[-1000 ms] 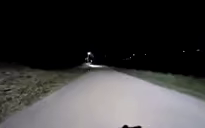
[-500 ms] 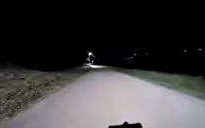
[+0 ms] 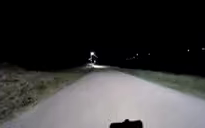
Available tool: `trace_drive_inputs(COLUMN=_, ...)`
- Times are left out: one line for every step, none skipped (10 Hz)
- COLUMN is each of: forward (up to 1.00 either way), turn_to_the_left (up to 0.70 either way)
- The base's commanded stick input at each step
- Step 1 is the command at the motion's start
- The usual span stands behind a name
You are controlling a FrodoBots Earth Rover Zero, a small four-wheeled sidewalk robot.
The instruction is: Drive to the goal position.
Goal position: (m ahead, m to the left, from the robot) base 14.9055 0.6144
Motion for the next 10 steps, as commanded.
trace_drive_inputs(forward=0.7, turn_to_the_left=0.01)
trace_drive_inputs(forward=0.7, turn_to_the_left=0.01)
trace_drive_inputs(forward=0.7, turn_to_the_left=0.01)
trace_drive_inputs(forward=0.7, turn_to_the_left=0.01)
trace_drive_inputs(forward=0.7, turn_to_the_left=0.01)
trace_drive_inputs(forward=0.7, turn_to_the_left=0.01)
trace_drive_inputs(forward=0.7, turn_to_the_left=0.01)
trace_drive_inputs(forward=0.7, turn_to_the_left=0.01)
trace_drive_inputs(forward=0.7, turn_to_the_left=0.01)
trace_drive_inputs(forward=0.7, turn_to_the_left=0.01)
